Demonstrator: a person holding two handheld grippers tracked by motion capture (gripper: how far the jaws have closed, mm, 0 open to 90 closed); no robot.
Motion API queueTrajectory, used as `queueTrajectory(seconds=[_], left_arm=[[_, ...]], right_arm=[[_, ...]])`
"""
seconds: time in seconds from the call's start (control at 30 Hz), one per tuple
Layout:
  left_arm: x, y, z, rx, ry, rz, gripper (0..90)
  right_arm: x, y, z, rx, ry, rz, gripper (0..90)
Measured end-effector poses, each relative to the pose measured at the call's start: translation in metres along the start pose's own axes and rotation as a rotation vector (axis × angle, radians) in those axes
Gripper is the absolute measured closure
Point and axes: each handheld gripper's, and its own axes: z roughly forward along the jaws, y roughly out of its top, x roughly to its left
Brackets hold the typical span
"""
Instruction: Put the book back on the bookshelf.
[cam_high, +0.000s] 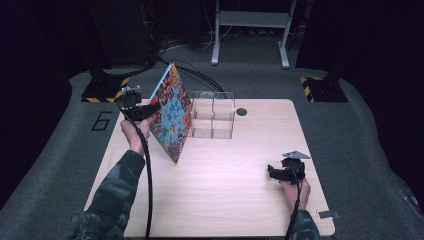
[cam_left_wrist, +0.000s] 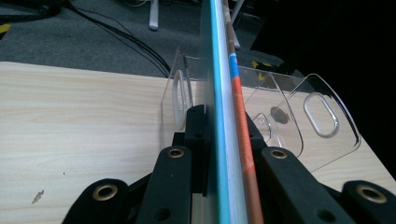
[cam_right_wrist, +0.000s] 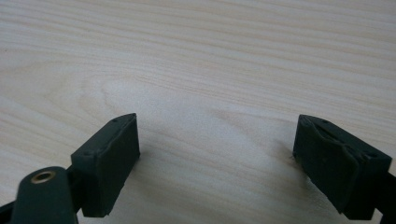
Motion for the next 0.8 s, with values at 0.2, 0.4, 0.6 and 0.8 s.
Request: queueTrajectory(seconds=[0.2, 0.4, 0.6, 0.8], left_arm=[[0.006, -0.001, -0.001, -0.002, -0.010, -0.002, 78.2], [0.002, 0.001, -0.004, 0.021, -0.020, 0.023, 60.2], [-0.003, 0.005, -0.016, 0.023, -0.012, 0.086, 33.7], [-0.008, 0.004, -0.034, 0.041, -0.025, 0.153, 16.2]], right_arm=[[0.000, 0.000, 0.000, 0.000, 0.000, 0.000, 14.0], [0.000, 0.000, 0.000, 0.000, 0.000, 0.000, 14.0], [0.000, 0.000, 0.000, 0.000, 0.000, 0.000, 14.0], [0.000, 0.000, 0.000, 0.000, 0.000, 0.000, 14.0]])
